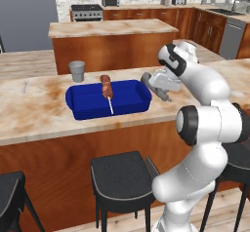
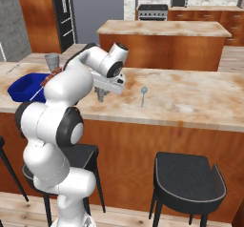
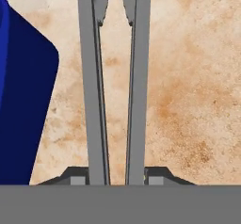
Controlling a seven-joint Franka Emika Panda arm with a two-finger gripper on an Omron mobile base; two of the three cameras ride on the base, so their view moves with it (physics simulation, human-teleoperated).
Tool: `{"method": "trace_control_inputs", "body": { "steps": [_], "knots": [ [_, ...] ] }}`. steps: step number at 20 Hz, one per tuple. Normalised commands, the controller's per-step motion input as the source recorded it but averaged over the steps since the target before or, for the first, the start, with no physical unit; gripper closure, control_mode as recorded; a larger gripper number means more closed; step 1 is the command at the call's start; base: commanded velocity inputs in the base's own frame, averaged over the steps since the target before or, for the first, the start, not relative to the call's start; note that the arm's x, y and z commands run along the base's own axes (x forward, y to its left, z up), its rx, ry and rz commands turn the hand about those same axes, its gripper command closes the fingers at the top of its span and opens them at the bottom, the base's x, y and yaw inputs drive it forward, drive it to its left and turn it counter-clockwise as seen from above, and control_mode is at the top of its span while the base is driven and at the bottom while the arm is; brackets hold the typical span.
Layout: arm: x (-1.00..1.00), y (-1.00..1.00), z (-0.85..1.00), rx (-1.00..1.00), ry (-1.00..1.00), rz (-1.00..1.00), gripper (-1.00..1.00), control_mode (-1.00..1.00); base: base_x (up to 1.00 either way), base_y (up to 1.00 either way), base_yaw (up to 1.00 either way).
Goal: Take the tongs from the drawer on the right and place them on the dining counter next to the tray containing the kebab skewer.
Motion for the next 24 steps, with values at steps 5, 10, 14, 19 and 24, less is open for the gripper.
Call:
{"method": "trace_control_inputs", "body": {
  "steps": [5,10,14,19,24],
  "knots": [
    [0.23,0.00,-0.32,0.00,0.00,0.00,1.00,-1.00,0.00,0.00,0.00],
    [0.14,0.09,-0.03,0.00,0.00,-0.04,-1.00,-1.00,0.00,0.00,0.00],
    [-0.03,0.00,0.28,0.00,0.00,0.00,-1.00,-1.00,0.00,0.00,0.00],
    [-0.11,0.00,0.29,0.00,-0.02,0.00,-1.00,-1.00,0.00,0.00,0.00],
    [-0.12,0.00,0.34,0.00,-0.06,0.00,-1.00,-1.00,0.00,0.00,0.00]
  ]
}}
